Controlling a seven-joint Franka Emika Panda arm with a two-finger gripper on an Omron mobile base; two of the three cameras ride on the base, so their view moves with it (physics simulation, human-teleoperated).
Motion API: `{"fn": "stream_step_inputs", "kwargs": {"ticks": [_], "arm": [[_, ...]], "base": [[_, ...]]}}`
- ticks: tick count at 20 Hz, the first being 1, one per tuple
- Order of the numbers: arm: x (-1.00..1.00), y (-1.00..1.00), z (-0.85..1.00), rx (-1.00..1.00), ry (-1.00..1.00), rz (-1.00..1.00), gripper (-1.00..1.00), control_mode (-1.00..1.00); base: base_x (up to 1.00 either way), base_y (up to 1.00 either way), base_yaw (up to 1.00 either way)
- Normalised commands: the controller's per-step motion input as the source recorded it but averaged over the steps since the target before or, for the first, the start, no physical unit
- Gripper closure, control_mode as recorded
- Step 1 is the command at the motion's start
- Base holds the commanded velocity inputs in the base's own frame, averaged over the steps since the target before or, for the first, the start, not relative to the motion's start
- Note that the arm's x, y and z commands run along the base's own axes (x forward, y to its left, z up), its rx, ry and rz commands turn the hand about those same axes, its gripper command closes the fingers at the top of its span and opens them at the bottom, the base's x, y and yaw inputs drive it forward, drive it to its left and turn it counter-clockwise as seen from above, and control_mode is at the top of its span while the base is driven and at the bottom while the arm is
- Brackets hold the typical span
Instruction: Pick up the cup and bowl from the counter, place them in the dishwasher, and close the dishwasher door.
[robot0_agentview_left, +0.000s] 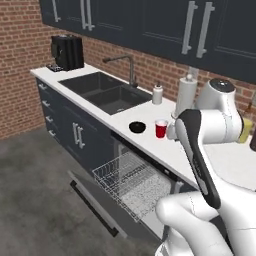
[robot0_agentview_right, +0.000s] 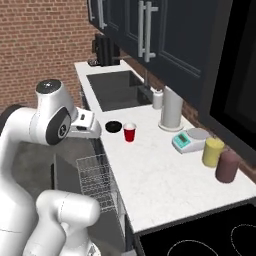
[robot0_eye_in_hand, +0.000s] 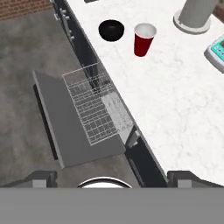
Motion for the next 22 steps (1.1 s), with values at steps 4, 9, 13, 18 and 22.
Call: {"fn": "stream_step_inputs", "kwargs": {"ticks": [4, 9, 13, 18, 22], "arm": [[0.00, 0.00, 0.00, 0.00, 0.00, 0.00, -1.00, 1.00], [0.00, 0.00, 0.00, 0.00, 0.00, 0.00, -1.00, 1.00], [0.00, 0.00, 0.00, 0.00, 0.00, 0.00, -1.00, 1.00], [0.00, 0.00, 0.00, 0.00, 0.00, 0.00, -1.00, 1.00], [0.00, 0.00, 0.00, 0.00, 0.00, 0.00, -1.00, 1.00]], "base": [[0.59, -0.37, 0.34], [0.33, -0.08, 0.36], [0.11, -0.14, 0.45], [0.32, -0.10, 0.31], [0.55, 0.00, 0.06]]}}
